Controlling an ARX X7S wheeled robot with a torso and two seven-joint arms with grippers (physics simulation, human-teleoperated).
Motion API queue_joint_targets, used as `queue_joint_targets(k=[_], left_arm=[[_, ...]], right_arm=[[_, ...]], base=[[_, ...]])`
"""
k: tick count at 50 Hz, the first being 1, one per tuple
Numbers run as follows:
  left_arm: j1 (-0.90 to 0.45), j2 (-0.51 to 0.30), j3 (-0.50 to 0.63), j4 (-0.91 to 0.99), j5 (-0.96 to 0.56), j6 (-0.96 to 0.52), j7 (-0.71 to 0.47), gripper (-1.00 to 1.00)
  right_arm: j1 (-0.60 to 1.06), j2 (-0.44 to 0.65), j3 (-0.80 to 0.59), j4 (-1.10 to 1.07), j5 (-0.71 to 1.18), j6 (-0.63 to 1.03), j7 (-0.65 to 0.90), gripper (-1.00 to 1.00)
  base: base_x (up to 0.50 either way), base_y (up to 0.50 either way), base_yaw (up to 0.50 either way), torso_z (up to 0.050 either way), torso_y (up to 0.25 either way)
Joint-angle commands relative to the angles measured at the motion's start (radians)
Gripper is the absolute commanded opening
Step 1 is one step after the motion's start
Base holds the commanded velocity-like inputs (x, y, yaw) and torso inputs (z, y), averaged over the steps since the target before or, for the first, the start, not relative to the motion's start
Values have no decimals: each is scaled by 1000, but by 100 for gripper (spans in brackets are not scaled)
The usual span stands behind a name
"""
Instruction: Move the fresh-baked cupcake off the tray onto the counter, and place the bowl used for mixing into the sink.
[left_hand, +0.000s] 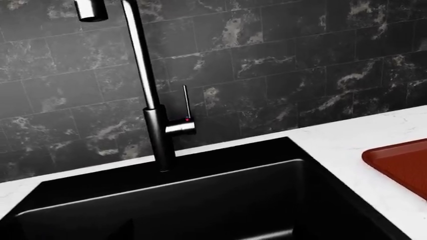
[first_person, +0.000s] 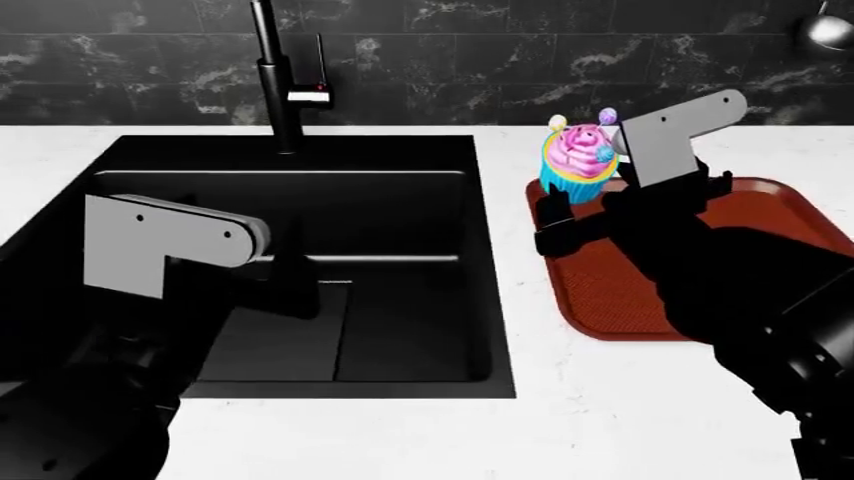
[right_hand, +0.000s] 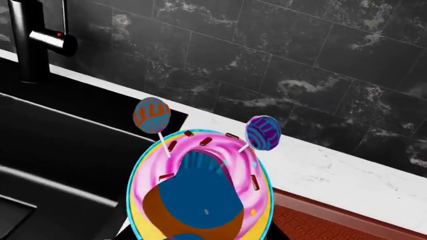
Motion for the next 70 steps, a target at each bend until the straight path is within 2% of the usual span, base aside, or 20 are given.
queue_joint_targets(k=[1, 70], left_arm=[[-21, 1, -2, 6, -18, -18, -16, 100], [-24, -19, 9, 1, -56, 10, -51, 100]], right_arm=[[-1, 7, 11, -16, -19, -3, -9, -100], [-21, 18, -10, -17, -21, -39, -27, -100]], base=[[0, 344, 0, 0, 0], [0, 346, 0, 0, 0]])
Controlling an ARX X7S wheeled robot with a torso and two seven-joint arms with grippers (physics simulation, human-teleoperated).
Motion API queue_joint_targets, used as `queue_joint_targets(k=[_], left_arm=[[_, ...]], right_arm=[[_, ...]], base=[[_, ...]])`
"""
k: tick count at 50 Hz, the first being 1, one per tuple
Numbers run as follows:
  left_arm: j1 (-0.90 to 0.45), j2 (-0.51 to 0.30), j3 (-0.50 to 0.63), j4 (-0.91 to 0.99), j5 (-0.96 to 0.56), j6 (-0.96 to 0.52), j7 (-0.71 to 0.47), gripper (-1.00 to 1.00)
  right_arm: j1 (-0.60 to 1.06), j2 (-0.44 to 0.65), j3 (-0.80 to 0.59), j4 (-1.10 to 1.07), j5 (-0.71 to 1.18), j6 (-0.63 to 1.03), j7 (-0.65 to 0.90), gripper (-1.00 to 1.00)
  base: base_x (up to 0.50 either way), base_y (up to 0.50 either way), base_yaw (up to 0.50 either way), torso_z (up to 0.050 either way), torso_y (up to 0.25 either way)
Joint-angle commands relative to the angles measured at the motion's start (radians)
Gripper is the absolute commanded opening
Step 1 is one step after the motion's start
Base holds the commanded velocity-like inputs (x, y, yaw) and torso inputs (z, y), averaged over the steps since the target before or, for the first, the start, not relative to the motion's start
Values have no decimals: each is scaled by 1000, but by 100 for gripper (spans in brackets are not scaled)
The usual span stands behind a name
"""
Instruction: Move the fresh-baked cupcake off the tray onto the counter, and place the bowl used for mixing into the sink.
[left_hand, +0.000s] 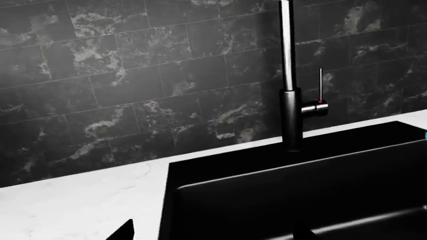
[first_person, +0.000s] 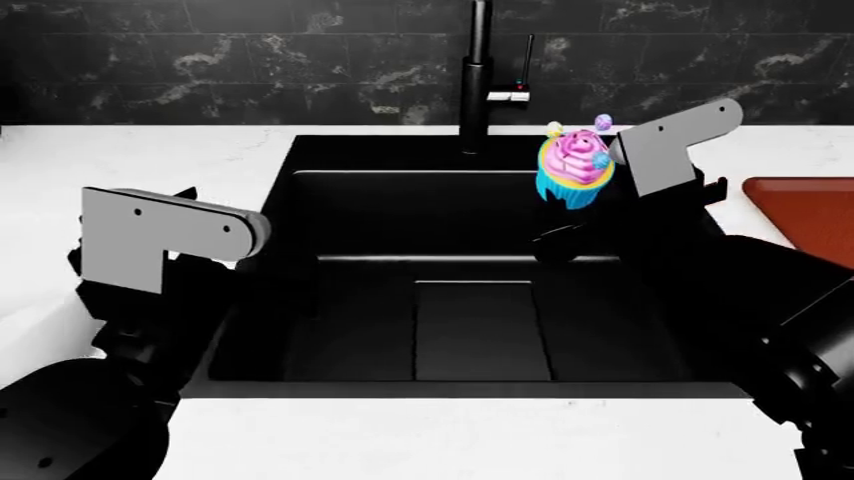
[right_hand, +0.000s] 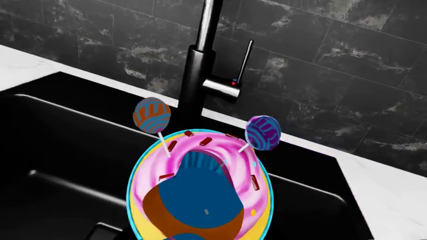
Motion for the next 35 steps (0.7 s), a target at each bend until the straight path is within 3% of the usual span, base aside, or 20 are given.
queue_joint_targets(k=[1, 35], left_arm=[[-2, -2, -9, 12, -18, -7, -13, 100], [-5, -22, -15, 23, -66, 6, -59, 100]], right_arm=[[3, 4, 2, -9, -25, -3, -13, -100], [-7, -1, -8, 11, -34, -36, -24, -100]], base=[[0, 352, 0, 0, 0], [0, 294, 0, 0, 0]])
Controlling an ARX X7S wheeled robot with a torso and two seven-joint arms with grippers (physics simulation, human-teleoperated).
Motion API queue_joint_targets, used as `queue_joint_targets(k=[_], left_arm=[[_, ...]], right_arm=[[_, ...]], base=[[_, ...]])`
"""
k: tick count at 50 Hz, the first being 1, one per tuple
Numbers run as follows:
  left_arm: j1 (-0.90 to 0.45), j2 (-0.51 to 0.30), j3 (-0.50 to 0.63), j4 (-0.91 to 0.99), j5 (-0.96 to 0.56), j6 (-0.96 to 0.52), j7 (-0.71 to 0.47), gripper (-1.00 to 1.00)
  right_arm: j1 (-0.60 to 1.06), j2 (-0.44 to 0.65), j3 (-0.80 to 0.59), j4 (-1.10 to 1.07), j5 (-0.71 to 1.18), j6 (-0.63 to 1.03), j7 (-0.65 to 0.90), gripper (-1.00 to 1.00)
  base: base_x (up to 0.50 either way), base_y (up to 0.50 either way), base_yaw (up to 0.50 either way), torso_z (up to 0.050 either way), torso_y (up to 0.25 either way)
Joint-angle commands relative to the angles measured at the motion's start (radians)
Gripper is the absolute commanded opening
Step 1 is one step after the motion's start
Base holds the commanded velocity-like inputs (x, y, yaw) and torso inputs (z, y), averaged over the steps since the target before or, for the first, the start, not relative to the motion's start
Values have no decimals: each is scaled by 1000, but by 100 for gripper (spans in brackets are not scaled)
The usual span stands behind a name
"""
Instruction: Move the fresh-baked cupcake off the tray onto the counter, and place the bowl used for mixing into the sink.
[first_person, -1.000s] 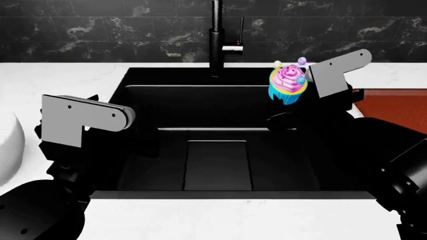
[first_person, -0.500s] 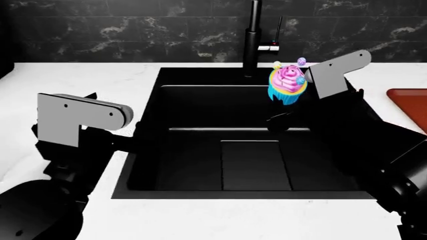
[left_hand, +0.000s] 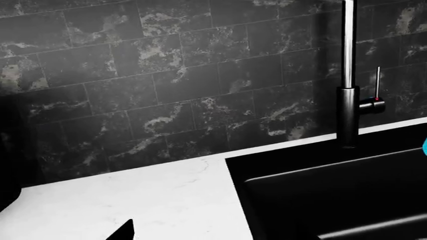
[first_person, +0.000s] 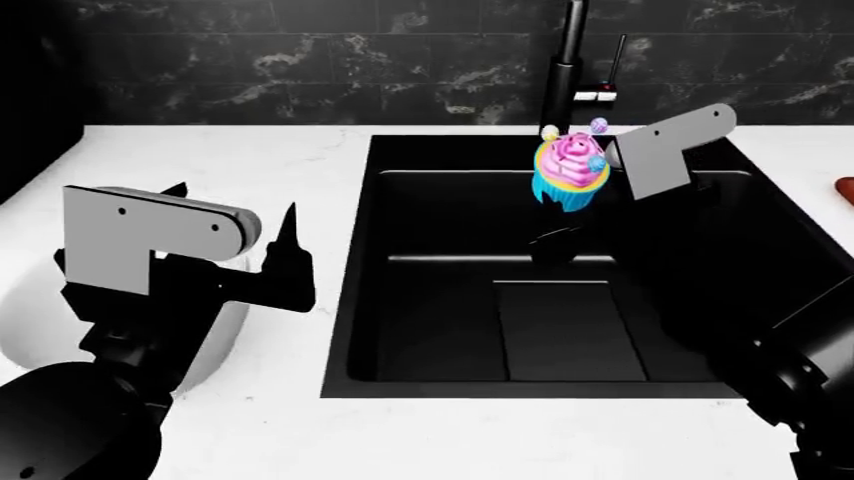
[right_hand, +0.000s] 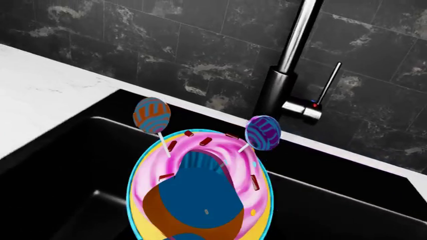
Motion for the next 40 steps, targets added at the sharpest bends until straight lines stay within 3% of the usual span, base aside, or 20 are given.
queue_joint_targets(k=[1, 16, 40], left_arm=[[-1, -8, 7, -2, -12, 11, -13, 100], [-8, -18, 17, -12, -23, 26, -23, 100], [22, -36, 8, -8, -23, 59, -28, 100]], right_arm=[[1, 2, 2, -4, -28, -6, -13, -100], [10, -4, -4, 8, -31, -10, -14, -100], [12, -21, -25, -5, -35, -34, -30, -100]], base=[[0, 238, 0, 0, 0], [0, 173, 0, 0, 1], [0, 4, 0, 0, 0]])
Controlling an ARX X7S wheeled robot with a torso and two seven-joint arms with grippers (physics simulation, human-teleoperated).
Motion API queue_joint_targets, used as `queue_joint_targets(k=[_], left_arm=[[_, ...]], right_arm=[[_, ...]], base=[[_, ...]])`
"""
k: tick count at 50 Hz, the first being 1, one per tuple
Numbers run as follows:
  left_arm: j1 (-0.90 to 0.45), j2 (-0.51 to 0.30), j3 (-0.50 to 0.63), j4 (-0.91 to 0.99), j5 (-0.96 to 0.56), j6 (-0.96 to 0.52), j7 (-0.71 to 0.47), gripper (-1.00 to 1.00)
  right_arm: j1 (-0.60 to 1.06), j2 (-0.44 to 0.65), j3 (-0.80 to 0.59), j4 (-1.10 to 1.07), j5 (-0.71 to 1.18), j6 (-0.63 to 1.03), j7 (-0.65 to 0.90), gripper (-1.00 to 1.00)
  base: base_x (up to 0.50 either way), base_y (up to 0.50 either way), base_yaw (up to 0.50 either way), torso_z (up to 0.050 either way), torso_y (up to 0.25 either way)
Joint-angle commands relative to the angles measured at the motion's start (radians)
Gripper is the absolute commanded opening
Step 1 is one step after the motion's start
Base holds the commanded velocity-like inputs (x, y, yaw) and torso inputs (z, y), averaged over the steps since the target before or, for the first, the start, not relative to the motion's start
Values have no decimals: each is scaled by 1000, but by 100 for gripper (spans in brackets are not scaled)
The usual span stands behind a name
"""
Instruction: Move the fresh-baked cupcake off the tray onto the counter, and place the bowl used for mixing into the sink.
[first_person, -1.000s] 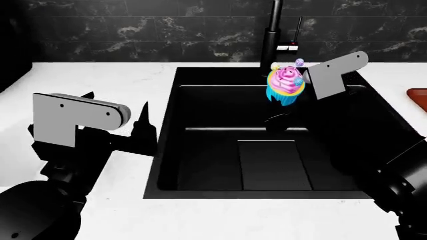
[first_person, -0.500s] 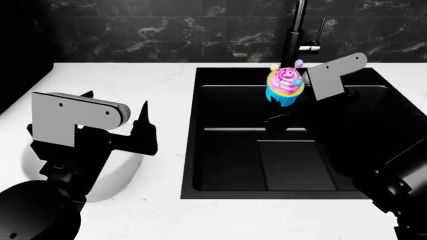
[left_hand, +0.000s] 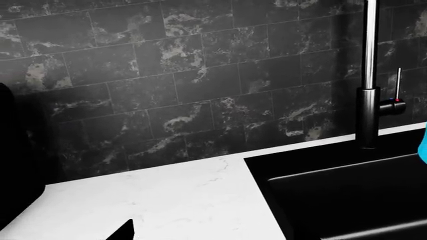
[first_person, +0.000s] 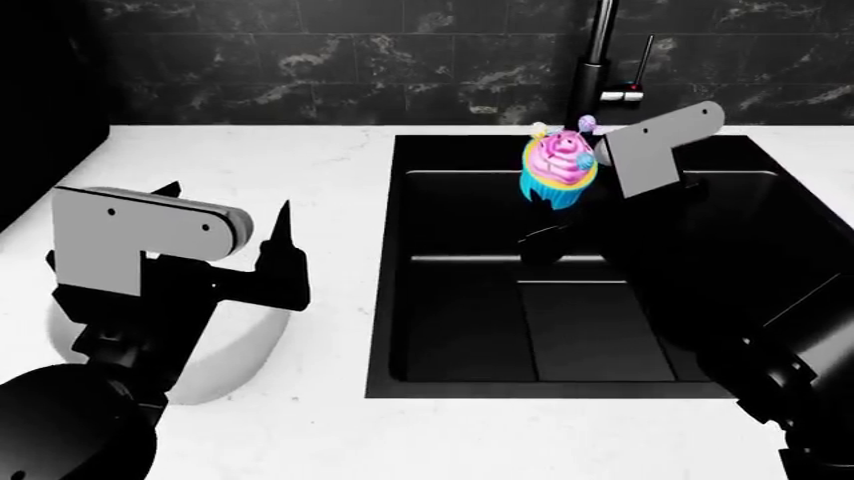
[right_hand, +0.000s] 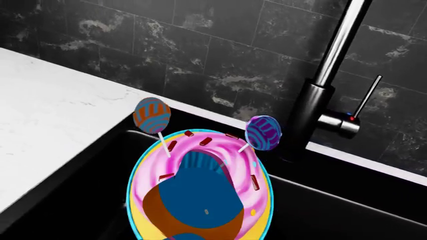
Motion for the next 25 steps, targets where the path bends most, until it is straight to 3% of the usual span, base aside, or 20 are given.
queue_joint_targets(k=[1, 15, 25], left_arm=[[12, -7, 3, -2, 3, 16, -1, 100], [9, -13, 5, 0, 1, 22, -10, 100], [10, -13, 21, -14, 16, 42, -4, 100]], right_arm=[[4, 2, -21, -12, -46, -23, -28, -100], [0, 0, -15, -10, -42, -30, -25, -100], [37, -44, -5, 43, -11, -39, -63, -100]], base=[[0, 238, 0, 0, 0], [-29, 486, 0, 0, 0], [0, 43, 0, 0, 1]])
